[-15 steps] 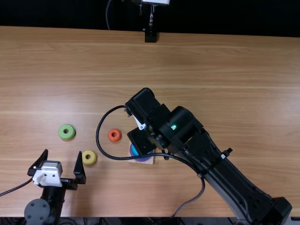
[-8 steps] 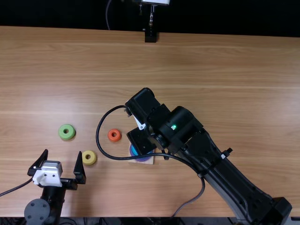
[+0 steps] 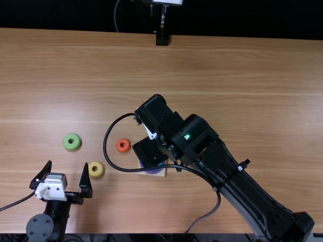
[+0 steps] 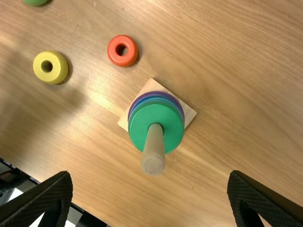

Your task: Build the Hanoi tower: stack the rings onto the peg from bottom to top in this color order: purple, dark blue, light blue, dark green, light green, yellow, orange.

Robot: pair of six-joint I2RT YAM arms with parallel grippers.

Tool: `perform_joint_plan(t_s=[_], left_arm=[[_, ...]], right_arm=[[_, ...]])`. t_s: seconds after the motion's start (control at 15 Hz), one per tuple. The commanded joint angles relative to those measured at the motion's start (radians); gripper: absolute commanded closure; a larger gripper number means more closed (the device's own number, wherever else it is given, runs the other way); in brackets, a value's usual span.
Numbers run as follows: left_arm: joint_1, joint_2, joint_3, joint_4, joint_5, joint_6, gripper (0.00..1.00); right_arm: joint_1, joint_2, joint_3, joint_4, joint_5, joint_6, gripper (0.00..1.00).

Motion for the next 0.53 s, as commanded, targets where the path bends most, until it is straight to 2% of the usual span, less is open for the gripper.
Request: perform_joint_plan(t_s=[0.0, 0.13, 0.27, 0.47], left_arm=[[0.009, -0.012, -0.044, -0.01, 0.001, 0.007, 0.0], [0.009, -0.012, -0.044, -0.01, 0.001, 0.007, 0.0], [0.009, -0.012, -0.044, -0.01, 0.001, 0.007, 0.0], [0.009, -0.012, -0.044, -0.01, 0.001, 0.007, 0.0]], right_arm=[[0.0, -0.023, -0.004, 0.01, 0.003, 0.013, 0.0], [0.0, -0.024, -0.003, 0.093, 0.005, 0.013, 0.0], [-0.02, -0.026, -0.011, 0.24, 0.007, 0.015, 0.0], [-0.144, -0.033, -0.049, 0.45, 0.005, 0.013, 0.0]])
